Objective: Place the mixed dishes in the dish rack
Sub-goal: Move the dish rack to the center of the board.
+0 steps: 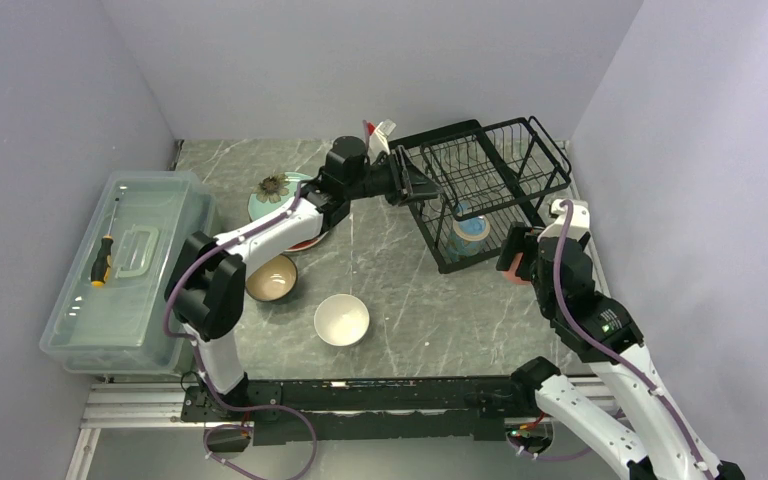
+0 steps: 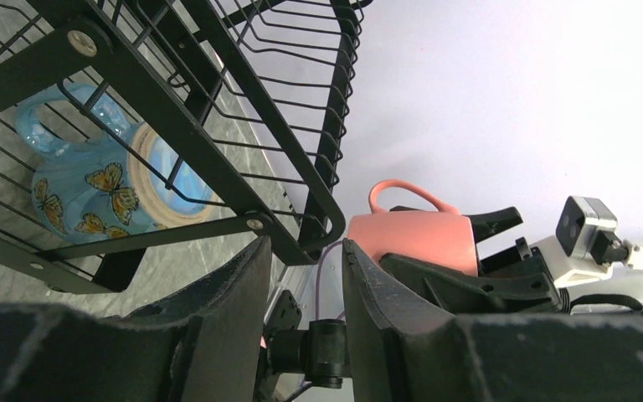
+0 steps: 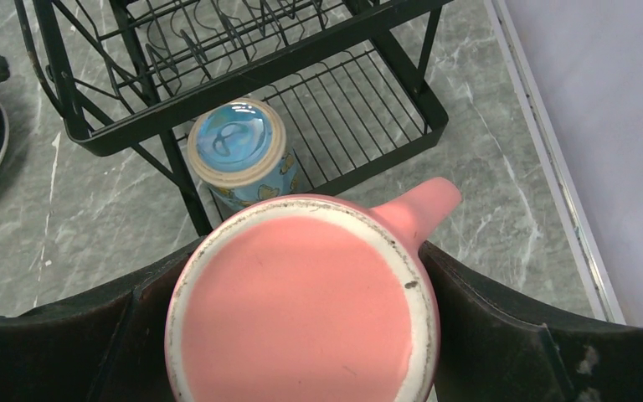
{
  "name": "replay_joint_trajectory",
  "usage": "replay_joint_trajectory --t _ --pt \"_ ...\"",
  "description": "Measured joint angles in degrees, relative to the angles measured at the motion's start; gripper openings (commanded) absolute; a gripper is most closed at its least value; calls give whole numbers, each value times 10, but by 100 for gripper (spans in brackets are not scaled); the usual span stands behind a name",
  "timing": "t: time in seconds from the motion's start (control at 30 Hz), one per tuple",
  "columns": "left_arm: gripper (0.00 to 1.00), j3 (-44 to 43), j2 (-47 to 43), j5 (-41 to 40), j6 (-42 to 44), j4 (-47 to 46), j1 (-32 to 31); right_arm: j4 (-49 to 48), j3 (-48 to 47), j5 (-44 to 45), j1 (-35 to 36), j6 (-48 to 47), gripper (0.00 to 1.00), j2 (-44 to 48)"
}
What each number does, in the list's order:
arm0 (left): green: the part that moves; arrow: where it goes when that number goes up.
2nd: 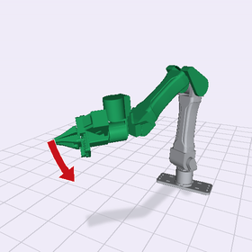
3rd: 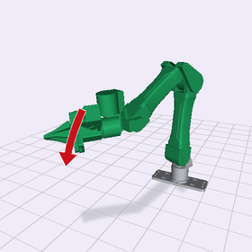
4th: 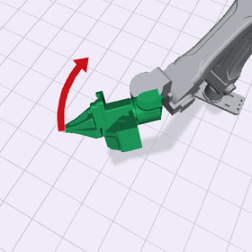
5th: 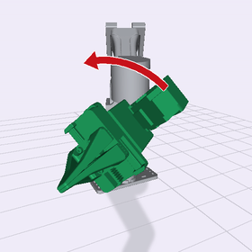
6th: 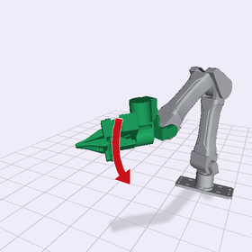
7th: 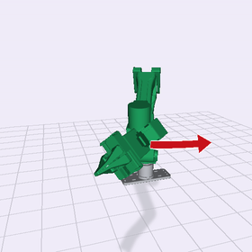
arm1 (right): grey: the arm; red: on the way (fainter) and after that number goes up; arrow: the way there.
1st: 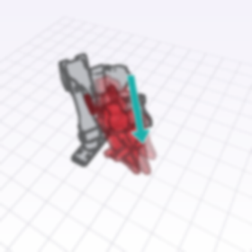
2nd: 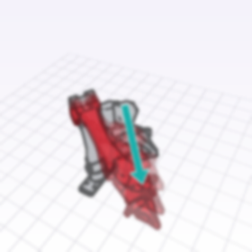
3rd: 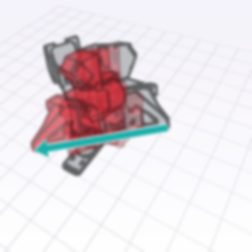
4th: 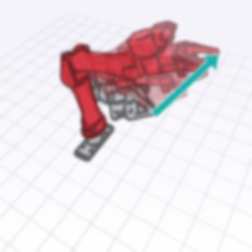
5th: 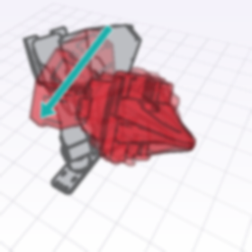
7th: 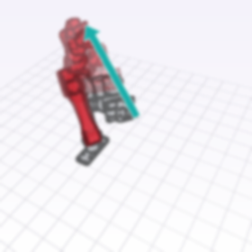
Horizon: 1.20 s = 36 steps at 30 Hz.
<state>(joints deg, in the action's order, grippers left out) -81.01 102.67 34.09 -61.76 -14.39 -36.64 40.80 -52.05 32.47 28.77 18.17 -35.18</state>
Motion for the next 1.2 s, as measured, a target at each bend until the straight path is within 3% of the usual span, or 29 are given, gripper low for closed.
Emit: replay_joint_trajectory --t 0.6,1.2 --pt "41 -87 63 -16 -10 6 -19 0 0 -13 0 -2 52 23" --pt "4 -110 87 -22 -50 27 -25 0 2 -15 0 -2 52 30"
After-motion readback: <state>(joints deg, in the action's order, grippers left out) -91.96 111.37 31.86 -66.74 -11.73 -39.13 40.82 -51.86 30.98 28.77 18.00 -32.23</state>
